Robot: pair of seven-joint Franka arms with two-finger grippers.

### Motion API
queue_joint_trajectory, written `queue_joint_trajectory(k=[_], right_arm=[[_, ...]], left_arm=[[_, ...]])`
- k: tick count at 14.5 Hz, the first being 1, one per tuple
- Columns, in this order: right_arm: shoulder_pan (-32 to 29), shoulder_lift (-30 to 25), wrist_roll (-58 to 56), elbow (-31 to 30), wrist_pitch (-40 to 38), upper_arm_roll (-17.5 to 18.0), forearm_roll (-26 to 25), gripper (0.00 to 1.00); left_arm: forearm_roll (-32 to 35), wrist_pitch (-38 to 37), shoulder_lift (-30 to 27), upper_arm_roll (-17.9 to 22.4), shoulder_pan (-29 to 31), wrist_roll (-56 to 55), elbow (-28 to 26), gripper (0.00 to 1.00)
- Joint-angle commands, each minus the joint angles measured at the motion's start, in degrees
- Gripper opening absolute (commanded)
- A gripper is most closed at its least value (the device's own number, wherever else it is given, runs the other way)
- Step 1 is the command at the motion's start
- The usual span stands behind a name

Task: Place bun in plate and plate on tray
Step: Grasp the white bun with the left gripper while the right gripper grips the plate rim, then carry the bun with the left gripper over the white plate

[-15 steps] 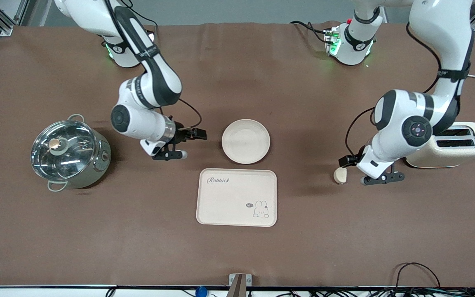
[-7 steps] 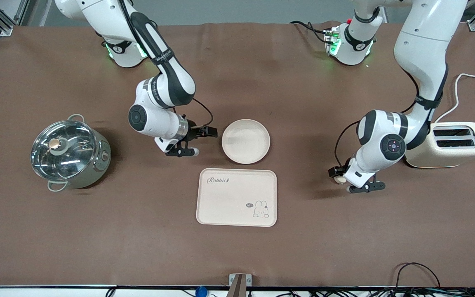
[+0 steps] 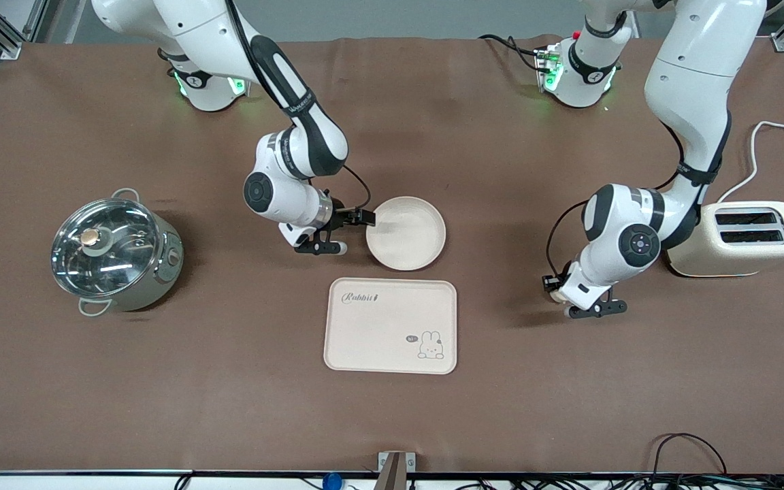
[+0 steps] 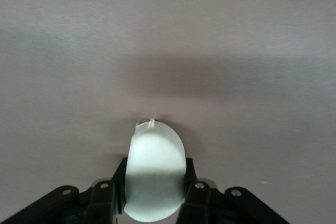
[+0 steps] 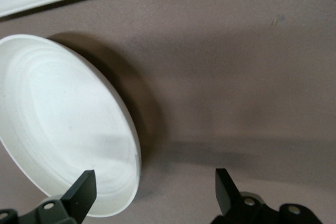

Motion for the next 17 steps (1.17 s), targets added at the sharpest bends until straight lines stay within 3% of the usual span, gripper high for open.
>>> queue_joint_trajectory(k=[1, 8, 14, 17], right_arm=[[0.22, -0.72, -0.67, 0.31, -0.01, -0.31, 1.67, 1.0], [0.75, 0.77, -0.85, 3.03, 0.61, -0.31, 2.28, 1.0], [2.95, 2.36, -0.94, 3.83, 3.42, -0.31, 3.34, 0.88], [2.95, 2.45, -1.02, 3.83, 3.42, -0.4, 3.25, 0.74]], left_arm=[[-1.05, -0.53, -1.1, -3.99, -0.01, -6.99, 0.41, 0.38], [-0.44, -0.88, -1.98, -15.76, -1.41, -26.66, 1.38, 0.39], [-0.34, -0.8, -0.49, -15.95, -11.25, -41.98, 3.57, 0.4], [-0.08, -0.8, 1.09, -15.78, -13.9, -46.29, 3.84, 0.5]])
